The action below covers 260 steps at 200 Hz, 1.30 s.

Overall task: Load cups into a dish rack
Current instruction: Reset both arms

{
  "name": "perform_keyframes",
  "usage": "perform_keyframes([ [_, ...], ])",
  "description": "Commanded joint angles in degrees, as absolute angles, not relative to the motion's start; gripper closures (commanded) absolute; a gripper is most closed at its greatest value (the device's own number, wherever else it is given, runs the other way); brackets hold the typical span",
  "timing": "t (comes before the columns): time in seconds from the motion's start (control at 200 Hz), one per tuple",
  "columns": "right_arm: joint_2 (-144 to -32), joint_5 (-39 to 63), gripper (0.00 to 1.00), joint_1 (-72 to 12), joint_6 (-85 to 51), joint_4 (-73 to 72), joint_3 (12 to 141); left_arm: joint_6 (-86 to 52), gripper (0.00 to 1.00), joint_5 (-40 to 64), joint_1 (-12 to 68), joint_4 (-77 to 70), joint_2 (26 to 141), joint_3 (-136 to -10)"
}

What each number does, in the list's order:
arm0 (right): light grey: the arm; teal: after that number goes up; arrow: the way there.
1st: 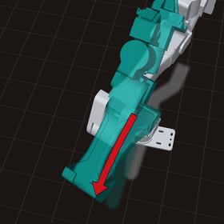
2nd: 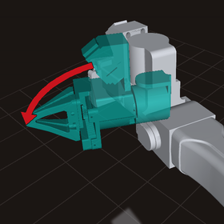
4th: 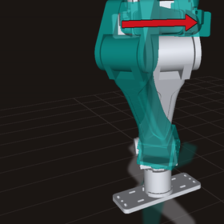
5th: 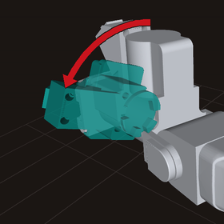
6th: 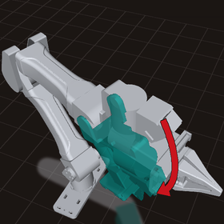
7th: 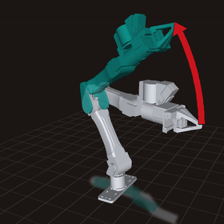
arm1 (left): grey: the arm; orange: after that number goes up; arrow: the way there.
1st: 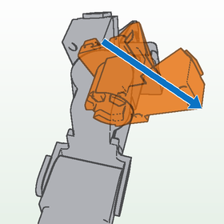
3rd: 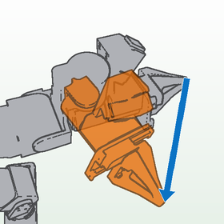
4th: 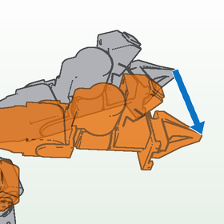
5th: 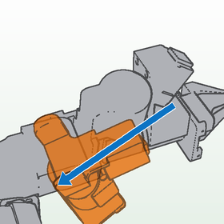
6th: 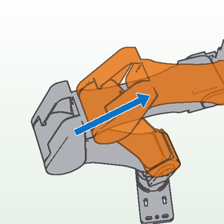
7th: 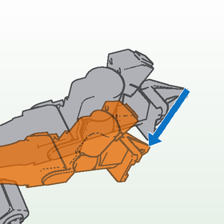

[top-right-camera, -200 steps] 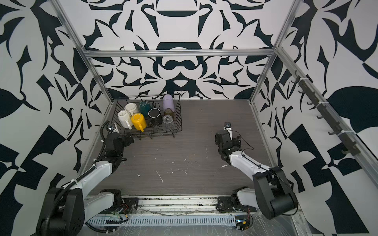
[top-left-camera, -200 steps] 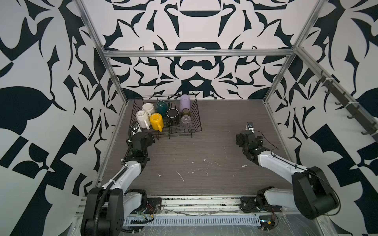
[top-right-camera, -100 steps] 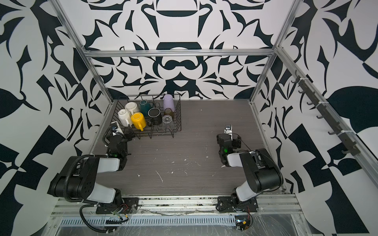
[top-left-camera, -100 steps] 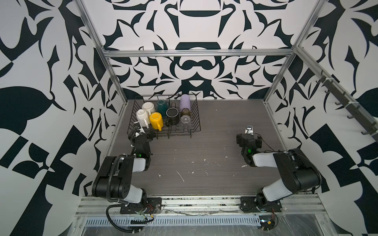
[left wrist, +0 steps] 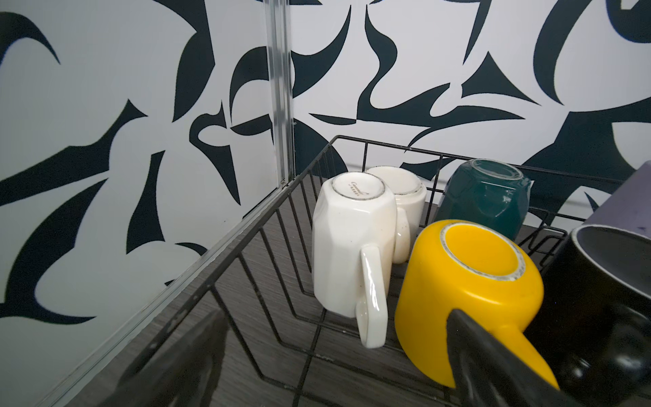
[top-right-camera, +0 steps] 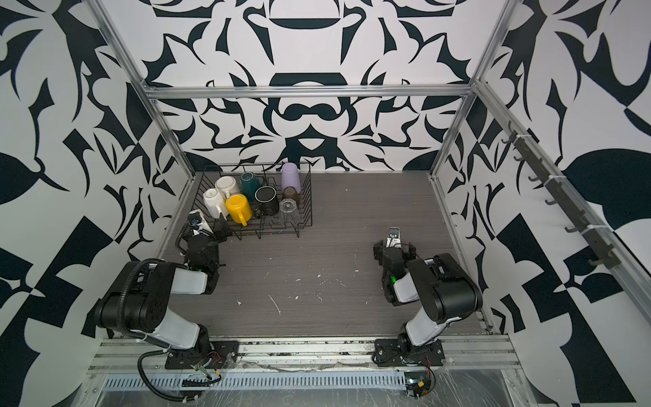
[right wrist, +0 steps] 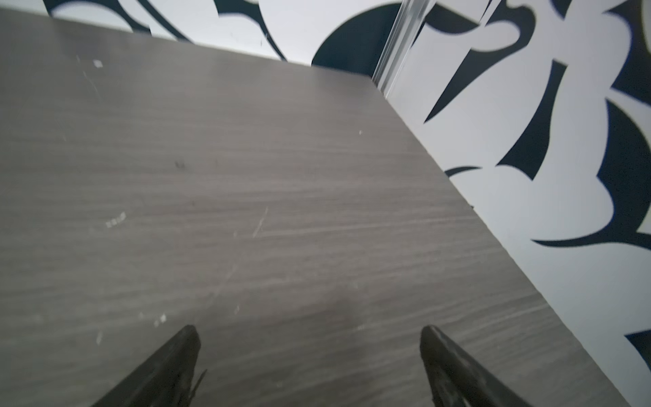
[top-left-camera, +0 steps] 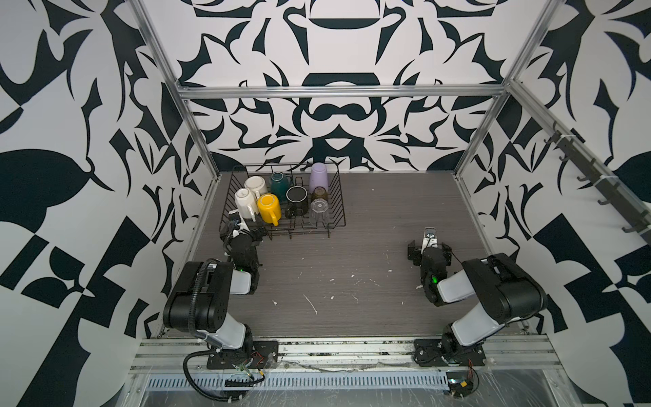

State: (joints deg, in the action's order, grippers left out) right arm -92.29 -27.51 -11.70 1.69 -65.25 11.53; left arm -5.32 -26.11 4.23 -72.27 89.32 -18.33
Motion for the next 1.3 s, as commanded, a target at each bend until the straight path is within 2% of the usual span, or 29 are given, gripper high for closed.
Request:
perform_keyframes([
  [0.0, -91.5, -28.0, 0.0, -12.0, 2.1, -69.2, 13.8, -2.6, 0.01, -26.7, 3.9, -64.3, 91.2, -17.4],
  [0.115, -90.5, -28.2, 0.0, -12.0, 1.5, -60.5, 17.7, -2.6, 0.01, -26.7, 3.9, -64.2, 91.3, -17.4],
  [0.545, -90.5, -28.8, 0.0, -11.4, 0.8, -62.4, 16.7, -2.6, 0.01, -26.7, 3.9, -64.2, 91.2, -17.4],
  [0.62, -90.4, -24.2, 0.0, -11.4, 2.7, -61.6, 17.0, -2.6, 0.01, -26.7, 3.9, -64.2, 91.2, -17.4],
  [0.68, -90.1, -29.4, 0.0, -11.2, 0.0, -62.9, 16.2, -2.6, 0.01, -26.7, 3.9, -64.2, 91.2, -17.4],
  [0.725, -89.8, -27.7, 0.0, -9.5, -1.4, -64.9, 14.9, -2.6, 0.01, -26.7, 3.9, -64.2, 91.2, -17.4],
  [0.775, -89.2, -26.2, 0.0, -9.2, -1.4, -61.3, 16.1, -2.6, 0.01, -26.7, 3.9, -64.2, 91.2, -17.4],
  [0.83, -89.9, -19.5, 0.0, -9.4, 2.0, -57.7, 18.4, -2.6, 0.01, -26.7, 4.0, -64.2, 91.2, -17.4],
  [0.885, -89.6, -28.1, 0.0, -9.0, -2.3, -59.1, 17.8, -2.6, 0.01, -26.7, 3.9, -64.2, 91.2, -17.4],
  [0.945, -88.5, -25.1, 0.0, -7.0, -4.2, -58.3, 17.1, -2.6, 0.01, -26.7, 3.9, -64.2, 91.1, -17.4],
  [1.005, -89.4, -19.3, 0.0, -7.1, -0.4, -56.9, 18.3, -2.6, 0.01, -26.6, 3.9, -64.1, 91.2, -17.4],
  [1.075, -89.2, -25.5, 0.0, -7.1, -3.5, -56.5, 18.4, -2.6, 0.01, -26.6, 3.9, -64.0, 91.2, -17.5],
  [1.295, -89.4, -20.9, 0.0, -7.3, -1.0, -54.5, 19.6, -2.6, 0.01, -26.6, 3.9, -63.9, 91.2, -17.5],
])
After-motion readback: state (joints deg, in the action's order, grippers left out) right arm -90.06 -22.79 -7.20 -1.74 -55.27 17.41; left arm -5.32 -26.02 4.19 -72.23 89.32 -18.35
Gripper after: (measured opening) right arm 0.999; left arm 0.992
